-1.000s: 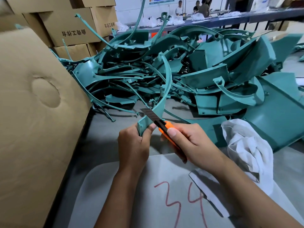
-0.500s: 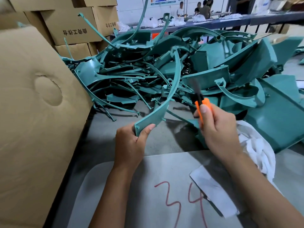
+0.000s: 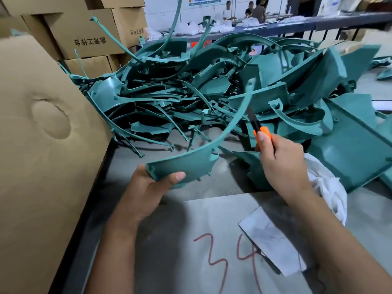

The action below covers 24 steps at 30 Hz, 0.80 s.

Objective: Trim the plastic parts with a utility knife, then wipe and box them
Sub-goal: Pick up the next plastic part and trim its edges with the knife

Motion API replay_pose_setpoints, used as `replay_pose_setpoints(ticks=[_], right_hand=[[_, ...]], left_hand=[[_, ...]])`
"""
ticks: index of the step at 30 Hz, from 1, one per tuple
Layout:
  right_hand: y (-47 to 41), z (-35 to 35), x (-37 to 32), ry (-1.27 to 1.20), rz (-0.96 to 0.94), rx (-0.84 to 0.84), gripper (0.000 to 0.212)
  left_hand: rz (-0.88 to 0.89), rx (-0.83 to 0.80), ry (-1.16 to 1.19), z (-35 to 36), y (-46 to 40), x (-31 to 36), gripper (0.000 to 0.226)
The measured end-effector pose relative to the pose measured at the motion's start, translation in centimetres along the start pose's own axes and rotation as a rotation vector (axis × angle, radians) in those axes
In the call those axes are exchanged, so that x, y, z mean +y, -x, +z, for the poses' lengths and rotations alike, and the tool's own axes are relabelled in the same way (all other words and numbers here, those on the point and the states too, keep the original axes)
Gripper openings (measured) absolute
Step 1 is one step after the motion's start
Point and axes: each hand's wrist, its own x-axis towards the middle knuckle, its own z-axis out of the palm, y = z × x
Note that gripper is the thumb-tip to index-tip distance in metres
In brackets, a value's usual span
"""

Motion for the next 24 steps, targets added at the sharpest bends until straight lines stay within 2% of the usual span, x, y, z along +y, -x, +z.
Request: replay_pose_setpoints(ticks=[3, 6, 10, 14, 17, 21, 24], right_hand=[[0.0, -0.5, -0.1, -0.124, -0.026, 0.068, 0.048], [0.8, -0.3, -1.4, -0.212, -0.187, 0.044, 0.026], [1.6, 0.8, -2.1, -0.177, -0.323, -0.116, 0.015], [1.8, 1.4, -1.4, -0.119, -0.398, -0.290, 0.020], [1.7, 1.5, -1.2, -0.084, -0.374, -0.209, 0.025], [0.8, 1.2, 0.1, -0.023, -0.204, -0.015, 0.025], [0.3, 1.0, 1.5, -0.019, -0.017, 0.083, 0.026]], left_hand=[[-0.001, 0.040, -0.108, -0.8, -0.2, -0.3, 0.032], [-0.042, 0.221, -0.143, -0.5, -0.7, -1.2, 0.039], [-0.065, 0.459, 0.001, 0.4, -1.1, -2.1, 0.058], [-0.083, 0.569, 0.083, 0.3, -1.2, -2.2, 0.039], [-0.113, 0.553, 0.056, -0.3, -1.1, -2.3, 0.024], [-0.101, 0.571, 0.072, -1.1, -1.1, -2.6, 0.047], [-0.115, 0.631, 0.084, -1.0, -1.2, -2.7, 0.036]])
